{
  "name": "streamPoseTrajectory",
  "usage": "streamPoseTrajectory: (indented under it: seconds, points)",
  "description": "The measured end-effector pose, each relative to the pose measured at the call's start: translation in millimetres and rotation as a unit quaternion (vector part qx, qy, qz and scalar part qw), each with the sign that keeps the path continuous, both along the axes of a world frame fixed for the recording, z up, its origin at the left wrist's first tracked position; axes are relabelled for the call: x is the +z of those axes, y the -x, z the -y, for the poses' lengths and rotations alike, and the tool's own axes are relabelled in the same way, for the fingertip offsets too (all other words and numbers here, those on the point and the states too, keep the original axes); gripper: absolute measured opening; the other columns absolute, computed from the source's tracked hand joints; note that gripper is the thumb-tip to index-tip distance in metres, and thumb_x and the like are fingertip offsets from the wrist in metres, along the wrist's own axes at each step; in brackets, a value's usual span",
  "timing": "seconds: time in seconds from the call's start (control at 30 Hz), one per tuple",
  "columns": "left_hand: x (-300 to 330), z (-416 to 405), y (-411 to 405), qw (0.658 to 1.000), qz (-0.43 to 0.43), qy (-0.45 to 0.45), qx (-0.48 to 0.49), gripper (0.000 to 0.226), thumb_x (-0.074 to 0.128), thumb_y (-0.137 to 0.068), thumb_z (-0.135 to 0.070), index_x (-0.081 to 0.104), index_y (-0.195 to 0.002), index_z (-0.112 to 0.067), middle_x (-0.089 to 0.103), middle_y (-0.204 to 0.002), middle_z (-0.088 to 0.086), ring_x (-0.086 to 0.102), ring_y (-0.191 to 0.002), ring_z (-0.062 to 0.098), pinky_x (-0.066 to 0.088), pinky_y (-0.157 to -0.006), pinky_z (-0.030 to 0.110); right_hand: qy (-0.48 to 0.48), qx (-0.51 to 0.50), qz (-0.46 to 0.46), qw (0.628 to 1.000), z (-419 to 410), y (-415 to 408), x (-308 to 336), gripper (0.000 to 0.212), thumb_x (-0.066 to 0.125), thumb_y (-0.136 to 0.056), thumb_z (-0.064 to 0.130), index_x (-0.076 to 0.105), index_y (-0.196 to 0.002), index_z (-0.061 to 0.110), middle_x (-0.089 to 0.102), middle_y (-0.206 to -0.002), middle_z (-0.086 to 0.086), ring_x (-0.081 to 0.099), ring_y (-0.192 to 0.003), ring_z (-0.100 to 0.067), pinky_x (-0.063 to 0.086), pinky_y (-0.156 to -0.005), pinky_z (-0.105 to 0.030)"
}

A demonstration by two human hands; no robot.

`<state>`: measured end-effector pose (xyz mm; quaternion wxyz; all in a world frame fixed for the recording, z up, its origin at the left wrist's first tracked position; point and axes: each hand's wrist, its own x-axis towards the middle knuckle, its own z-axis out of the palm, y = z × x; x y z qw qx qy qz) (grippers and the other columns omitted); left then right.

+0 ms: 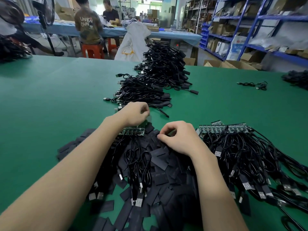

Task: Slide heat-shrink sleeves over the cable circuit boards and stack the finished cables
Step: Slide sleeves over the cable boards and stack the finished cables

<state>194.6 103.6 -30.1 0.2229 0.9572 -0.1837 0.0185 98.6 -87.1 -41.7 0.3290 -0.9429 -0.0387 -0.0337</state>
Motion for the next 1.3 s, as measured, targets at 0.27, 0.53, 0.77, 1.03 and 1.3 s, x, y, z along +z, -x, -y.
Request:
streamPoseTrajectory:
  seconds: [0.27,0.53,0.77,1.03,1.3]
  points:
    - [-9.7,-19.9,51.7,0.999,-0.005,0.006,0.044,0.012,0.052,-0.1,-0.026,0.061,-0.091,-0.028,0.06,-0.088,-0.006,0.056,-0.09,0.02,0.05,-0.086,0.034,-0.023,-0.007,0.047,0.999,-9.9,1.6,1.6,0.007,0.073,-0.084,0.039,0.071,-0.079,0.035,0.069,-0.082,0.02,0.056,-0.074,0.004,0.042,-0.063,-0.018]
    - [-2.0,-18.6,58.4,0.993,0.07,0.081,0.056,0.032,0.054,-0.102,-0.028,0.057,-0.075,-0.012,0.054,-0.066,-0.001,0.05,-0.069,0.021,0.036,-0.065,0.031,-0.129,-0.043,0.061,0.989,-38.9,2.4,5.0,0.016,0.073,-0.085,0.046,0.077,-0.092,0.032,0.071,-0.077,0.023,0.063,-0.076,0.009,0.045,-0.065,-0.011]
    - [10.4,-10.9,65.1,0.967,0.153,0.182,0.085,0.059,0.055,-0.102,-0.038,0.046,-0.058,0.0,0.036,-0.05,0.007,0.029,-0.051,0.02,0.028,-0.052,0.026,-0.411,-0.063,-0.075,0.906,-61.2,9.2,11.9,0.013,0.085,-0.082,0.02,0.075,-0.09,0.015,0.071,-0.061,0.007,0.062,-0.054,-0.004,0.046,-0.05,-0.015]
    - [5.1,-1.2,65.1,0.963,0.109,0.218,0.114,0.071,0.054,-0.101,-0.047,0.027,-0.044,-0.014,0.022,-0.038,-0.002,0.024,-0.044,0.018,0.026,-0.048,0.029,-0.526,-0.038,-0.139,0.838,-54.5,11.4,19.7,0.009,0.085,-0.077,0.005,0.077,-0.078,0.01,0.075,-0.073,0.0,0.069,-0.066,-0.004,0.056,-0.065,-0.015]
    - [10.0,0.9,66.2,0.948,0.094,0.288,0.099,0.069,0.051,-0.104,-0.041,0.032,-0.044,-0.013,0.024,-0.037,-0.008,0.026,-0.041,0.013,0.028,-0.046,0.02,-0.608,-0.016,-0.197,0.769,-53.3,13.9,26.2,0.007,0.08,-0.08,0.001,0.076,-0.086,0.003,0.074,-0.074,-0.002,0.067,-0.061,-0.005,0.055,-0.061,-0.015]
